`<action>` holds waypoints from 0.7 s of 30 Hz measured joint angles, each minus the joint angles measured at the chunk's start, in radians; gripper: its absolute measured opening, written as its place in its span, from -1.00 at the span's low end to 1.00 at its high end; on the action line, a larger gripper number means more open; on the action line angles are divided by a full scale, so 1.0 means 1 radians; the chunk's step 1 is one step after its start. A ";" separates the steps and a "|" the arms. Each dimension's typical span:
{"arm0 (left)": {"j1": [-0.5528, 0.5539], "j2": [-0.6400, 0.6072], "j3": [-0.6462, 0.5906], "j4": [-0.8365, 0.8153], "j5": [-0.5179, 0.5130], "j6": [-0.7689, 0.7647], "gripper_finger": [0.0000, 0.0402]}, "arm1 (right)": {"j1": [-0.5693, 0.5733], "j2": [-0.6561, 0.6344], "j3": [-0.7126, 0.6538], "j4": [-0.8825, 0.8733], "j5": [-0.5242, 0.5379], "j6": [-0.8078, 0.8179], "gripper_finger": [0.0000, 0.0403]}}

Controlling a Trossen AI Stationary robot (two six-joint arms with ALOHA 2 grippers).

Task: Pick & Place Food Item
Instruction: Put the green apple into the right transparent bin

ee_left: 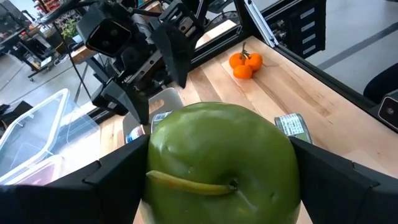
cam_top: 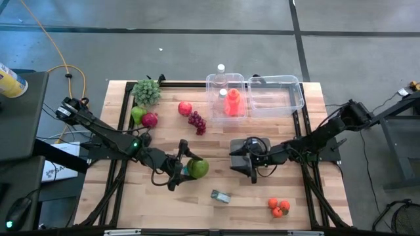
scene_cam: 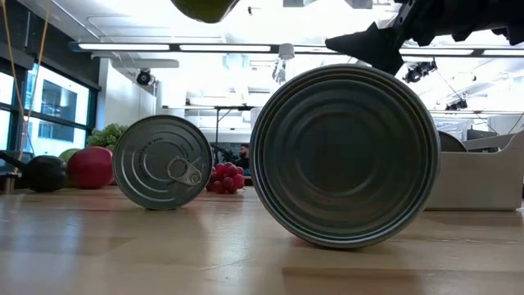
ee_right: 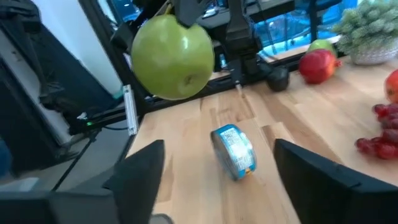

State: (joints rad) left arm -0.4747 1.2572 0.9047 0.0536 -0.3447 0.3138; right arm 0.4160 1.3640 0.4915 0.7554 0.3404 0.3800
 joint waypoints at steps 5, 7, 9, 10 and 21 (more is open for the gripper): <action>0.000 0.000 0.000 0.000 0.000 0.000 0.67 | 0.000 0.001 0.000 -0.012 0.014 0.018 0.89; 0.000 0.000 0.000 0.000 0.000 0.000 0.67 | 0.000 0.002 0.000 -0.014 0.029 0.018 0.95; 0.000 0.000 0.000 0.000 0.000 0.000 0.67 | 0.000 0.002 0.000 -0.013 0.028 0.012 0.90; 0.000 -0.001 0.000 0.000 0.000 -0.001 0.67 | 0.000 0.002 0.000 -0.013 0.028 0.011 0.88; 0.002 -0.001 0.000 0.000 0.000 -0.016 0.67 | 0.000 0.002 0.000 -0.014 0.149 0.050 0.96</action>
State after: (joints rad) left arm -0.4732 1.2564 0.9047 0.0540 -0.3443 0.2977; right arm 0.4160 1.3655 0.4915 0.7415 0.4897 0.4296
